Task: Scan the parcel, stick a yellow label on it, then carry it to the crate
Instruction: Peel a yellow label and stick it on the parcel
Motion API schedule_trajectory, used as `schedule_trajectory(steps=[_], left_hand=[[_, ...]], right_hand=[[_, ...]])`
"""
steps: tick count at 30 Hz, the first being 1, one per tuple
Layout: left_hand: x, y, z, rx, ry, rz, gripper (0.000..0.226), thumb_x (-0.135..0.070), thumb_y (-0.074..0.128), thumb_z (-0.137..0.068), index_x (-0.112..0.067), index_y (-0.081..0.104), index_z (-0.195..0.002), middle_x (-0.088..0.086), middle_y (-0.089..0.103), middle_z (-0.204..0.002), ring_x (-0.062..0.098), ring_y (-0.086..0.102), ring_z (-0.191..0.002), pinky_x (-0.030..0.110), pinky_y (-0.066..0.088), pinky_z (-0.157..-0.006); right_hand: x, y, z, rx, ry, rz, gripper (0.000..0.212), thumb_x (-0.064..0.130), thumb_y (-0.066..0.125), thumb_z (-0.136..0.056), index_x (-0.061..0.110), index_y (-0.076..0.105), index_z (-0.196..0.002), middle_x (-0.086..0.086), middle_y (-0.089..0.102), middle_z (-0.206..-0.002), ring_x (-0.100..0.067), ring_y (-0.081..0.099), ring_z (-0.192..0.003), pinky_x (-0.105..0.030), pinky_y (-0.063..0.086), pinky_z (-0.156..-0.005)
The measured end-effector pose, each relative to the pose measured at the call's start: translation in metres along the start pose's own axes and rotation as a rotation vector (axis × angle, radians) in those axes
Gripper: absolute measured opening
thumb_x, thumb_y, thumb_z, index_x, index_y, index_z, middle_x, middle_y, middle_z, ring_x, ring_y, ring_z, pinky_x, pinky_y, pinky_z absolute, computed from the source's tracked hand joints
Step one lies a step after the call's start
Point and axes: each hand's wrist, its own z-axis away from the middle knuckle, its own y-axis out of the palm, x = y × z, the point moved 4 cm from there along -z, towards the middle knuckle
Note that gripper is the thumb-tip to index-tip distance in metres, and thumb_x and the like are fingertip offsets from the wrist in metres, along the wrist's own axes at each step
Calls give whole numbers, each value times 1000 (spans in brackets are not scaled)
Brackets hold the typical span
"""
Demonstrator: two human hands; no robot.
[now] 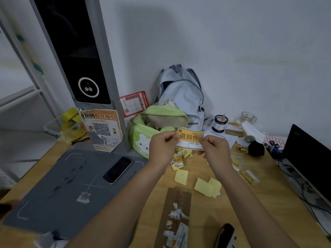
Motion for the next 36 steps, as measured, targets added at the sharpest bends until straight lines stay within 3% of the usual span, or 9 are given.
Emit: schedule_trajectory(steps=[5,8,12,17,20,23,30,33,36], left_hand=[[34,-3,0,-4,116,-222,21,-17,60,-90,-25,53,-72,-1,63,-75,18,62,-75,31,50,-69],[64,-4,2,72,162,-427,17,-20,49,-96,-19,46,-79,-7,53,-68,14,53,-64,28,39,-57],[108,-4,10,219,164,-804,10,-20,34,-99,-18,34,-90,7,63,-84,22,50,-66,31,27,-50],[155,-3,14,302,33,-878,7,-21,32,-96,-21,33,-90,7,63,-84,25,60,-76,40,47,-64],[181,1,22,418,-34,-935,5,-24,34,-95,-19,34,-94,8,63,-86,27,59,-76,36,38,-61],[210,2,31,494,-152,-918,13,-29,34,-95,-17,38,-99,8,63,-88,27,60,-78,32,35,-61],[256,5,23,598,-292,-900,14,-32,33,-96,-20,37,-90,5,60,-89,27,61,-87,32,36,-64],[264,10,26,605,-316,-909,19,-32,35,-96,-16,43,-101,10,66,-105,28,62,-95,32,39,-68],[271,12,31,539,-302,-934,26,-36,37,-95,-16,45,-109,9,67,-105,27,63,-96,33,42,-68]], right_hand=[[-21,4,7,22,-128,335,52,26,59,-91,2,44,-47,-24,44,-48,-23,39,-45,-30,33,-54],[-39,14,12,78,-117,517,55,31,57,-92,21,33,-43,0,34,-42,-17,36,-44,-30,30,-50],[-83,28,24,196,-48,615,54,34,54,-92,21,32,-45,2,33,-42,-18,38,-44,-30,31,-50],[-131,39,46,261,99,719,53,42,50,-93,23,35,-46,3,38,-45,-13,40,-45,-29,27,-47],[-156,44,61,306,198,841,48,45,45,-94,23,44,-52,3,44,-51,-14,48,-53,-27,31,-46],[-182,52,75,464,316,841,37,46,38,-95,22,64,-83,1,61,-75,-17,58,-71,-31,42,-59],[-214,53,87,501,478,909,36,50,33,-96,22,55,-90,-7,60,-100,-24,61,-100,-31,36,-70],[-224,50,86,547,512,938,32,49,33,-97,26,40,-75,-5,48,-93,-22,52,-84,-31,37,-70],[-236,57,84,636,512,1009,27,44,37,-96,24,49,-83,-2,44,-85,-19,42,-73,-32,42,-68]])
